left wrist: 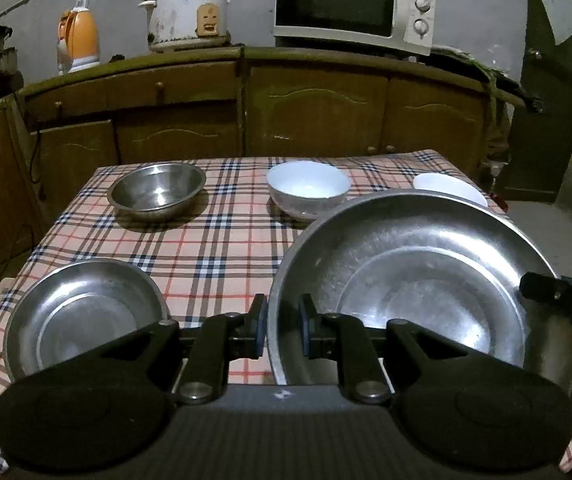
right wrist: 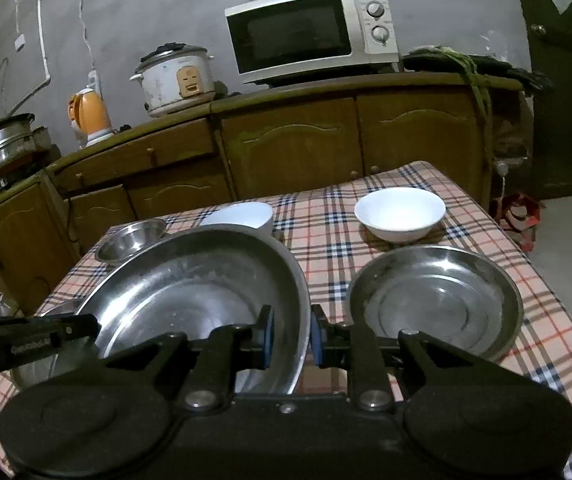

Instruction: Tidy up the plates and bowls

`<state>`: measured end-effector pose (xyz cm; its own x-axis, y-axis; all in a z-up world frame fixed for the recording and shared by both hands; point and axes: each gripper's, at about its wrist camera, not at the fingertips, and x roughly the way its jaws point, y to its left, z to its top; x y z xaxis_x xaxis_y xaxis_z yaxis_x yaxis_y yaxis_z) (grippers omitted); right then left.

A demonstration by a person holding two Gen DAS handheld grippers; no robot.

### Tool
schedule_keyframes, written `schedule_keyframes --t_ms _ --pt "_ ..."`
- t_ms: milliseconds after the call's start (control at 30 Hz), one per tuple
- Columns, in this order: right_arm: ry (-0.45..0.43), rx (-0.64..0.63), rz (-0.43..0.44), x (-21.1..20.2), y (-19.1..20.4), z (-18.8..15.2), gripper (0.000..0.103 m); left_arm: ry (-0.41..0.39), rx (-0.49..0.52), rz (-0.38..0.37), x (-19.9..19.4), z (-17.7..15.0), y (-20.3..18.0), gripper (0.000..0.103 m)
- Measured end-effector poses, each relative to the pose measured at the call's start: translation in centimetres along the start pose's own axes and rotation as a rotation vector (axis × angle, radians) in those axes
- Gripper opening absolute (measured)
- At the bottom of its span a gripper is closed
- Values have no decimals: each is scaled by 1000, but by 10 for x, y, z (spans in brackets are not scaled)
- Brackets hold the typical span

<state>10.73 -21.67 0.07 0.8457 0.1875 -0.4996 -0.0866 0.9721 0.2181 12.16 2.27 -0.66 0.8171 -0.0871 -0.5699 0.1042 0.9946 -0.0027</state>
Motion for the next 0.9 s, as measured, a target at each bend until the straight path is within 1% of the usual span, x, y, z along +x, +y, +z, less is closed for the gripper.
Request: schedule_keyframes --t_ms 133,367,900 --pt "2 5 -6 -5 -4 -6 25 -1 2 -2 -3 -7 -5 17" --pt "21 12 -16 -2 -12 -18 25 25 -4 -2 4 -18 -11 17" --pt "112 23 -33 40 -20 -47 25 80 2 20 32 -39 -10 17"
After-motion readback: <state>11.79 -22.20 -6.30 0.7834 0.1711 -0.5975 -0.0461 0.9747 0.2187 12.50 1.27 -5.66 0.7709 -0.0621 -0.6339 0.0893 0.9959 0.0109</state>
